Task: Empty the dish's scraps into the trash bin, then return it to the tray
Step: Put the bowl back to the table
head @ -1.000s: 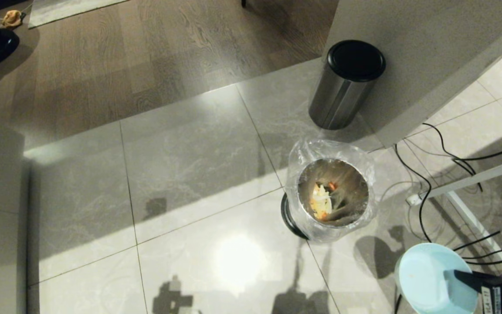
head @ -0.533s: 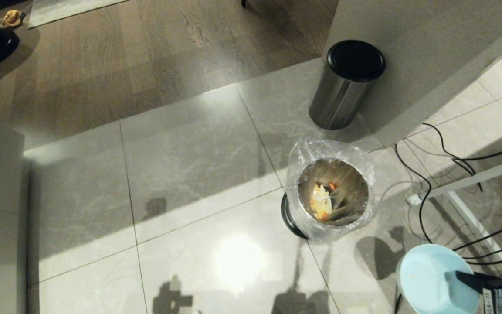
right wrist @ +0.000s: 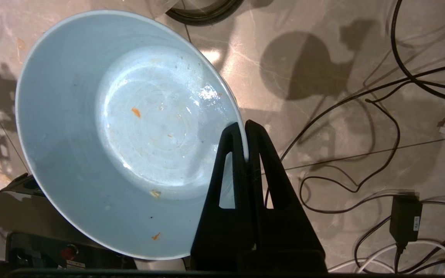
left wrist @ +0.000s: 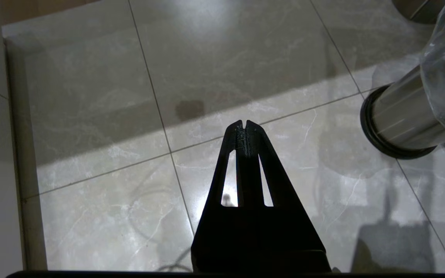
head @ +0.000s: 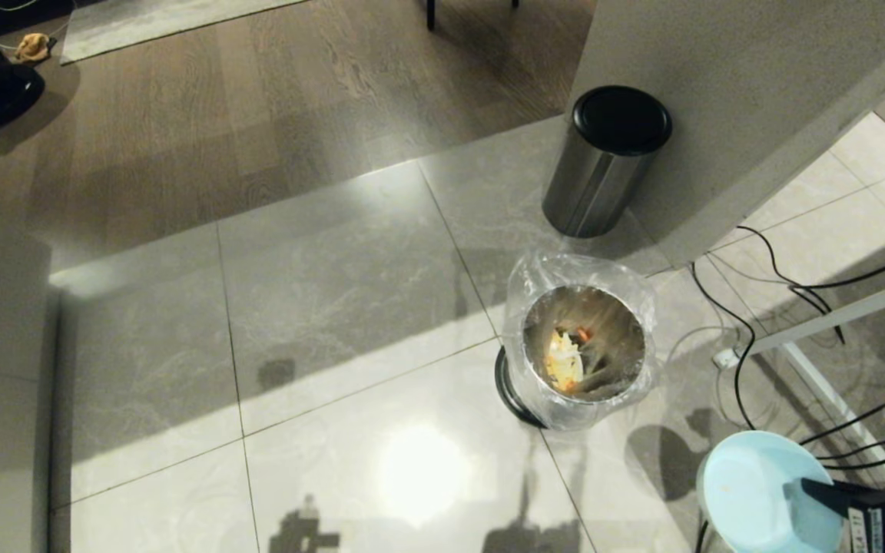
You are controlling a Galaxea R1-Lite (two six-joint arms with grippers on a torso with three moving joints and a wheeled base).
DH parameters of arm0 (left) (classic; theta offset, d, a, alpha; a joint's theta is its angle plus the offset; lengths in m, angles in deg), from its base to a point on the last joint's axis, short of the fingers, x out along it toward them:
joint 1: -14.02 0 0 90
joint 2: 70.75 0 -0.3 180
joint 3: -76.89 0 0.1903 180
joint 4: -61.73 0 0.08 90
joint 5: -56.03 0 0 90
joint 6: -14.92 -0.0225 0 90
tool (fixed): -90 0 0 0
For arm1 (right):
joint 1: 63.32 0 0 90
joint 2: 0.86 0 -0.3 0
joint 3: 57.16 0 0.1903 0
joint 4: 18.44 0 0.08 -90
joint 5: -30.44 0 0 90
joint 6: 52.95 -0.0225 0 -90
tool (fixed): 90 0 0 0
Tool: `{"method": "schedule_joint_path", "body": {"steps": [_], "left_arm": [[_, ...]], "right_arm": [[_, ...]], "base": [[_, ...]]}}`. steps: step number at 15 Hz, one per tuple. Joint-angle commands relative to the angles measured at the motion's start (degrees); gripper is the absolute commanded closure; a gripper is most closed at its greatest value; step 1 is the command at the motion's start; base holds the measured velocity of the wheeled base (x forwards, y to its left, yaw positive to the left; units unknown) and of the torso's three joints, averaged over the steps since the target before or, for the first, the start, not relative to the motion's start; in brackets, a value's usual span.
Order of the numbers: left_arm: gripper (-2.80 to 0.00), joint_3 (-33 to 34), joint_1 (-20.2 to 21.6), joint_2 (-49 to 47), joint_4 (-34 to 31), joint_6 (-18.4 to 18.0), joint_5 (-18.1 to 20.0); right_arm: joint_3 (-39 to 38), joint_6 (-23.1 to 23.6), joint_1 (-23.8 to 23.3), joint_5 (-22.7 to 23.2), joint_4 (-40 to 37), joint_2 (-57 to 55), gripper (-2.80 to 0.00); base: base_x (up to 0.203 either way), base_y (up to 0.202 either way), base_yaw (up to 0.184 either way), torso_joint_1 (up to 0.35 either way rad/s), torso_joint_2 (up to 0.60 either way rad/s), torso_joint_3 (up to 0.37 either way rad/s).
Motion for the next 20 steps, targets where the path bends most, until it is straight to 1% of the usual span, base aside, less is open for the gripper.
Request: {"method": "schedule_joint_path", "body": {"steps": [1, 20], "left_arm": [[0.0, 0.0, -0.06, -0.06, 0.03, 0.07, -0.03], [0.0, 0.0, -0.01, -0.06, 0.03, 0.07, -0.03]], "right_arm": [[0.0, 0.08, -0.01, 0.12, 0.17, -0.76, 0.0], [-0.53, 0.16, -0.01, 0.12, 0.35, -1.55, 0.0]], "base": [[0.0, 0.0, 0.0, 0.001, 0.01, 0.171], [0.0, 0.0, 0.0, 0.001, 0.0, 0.201]]}}
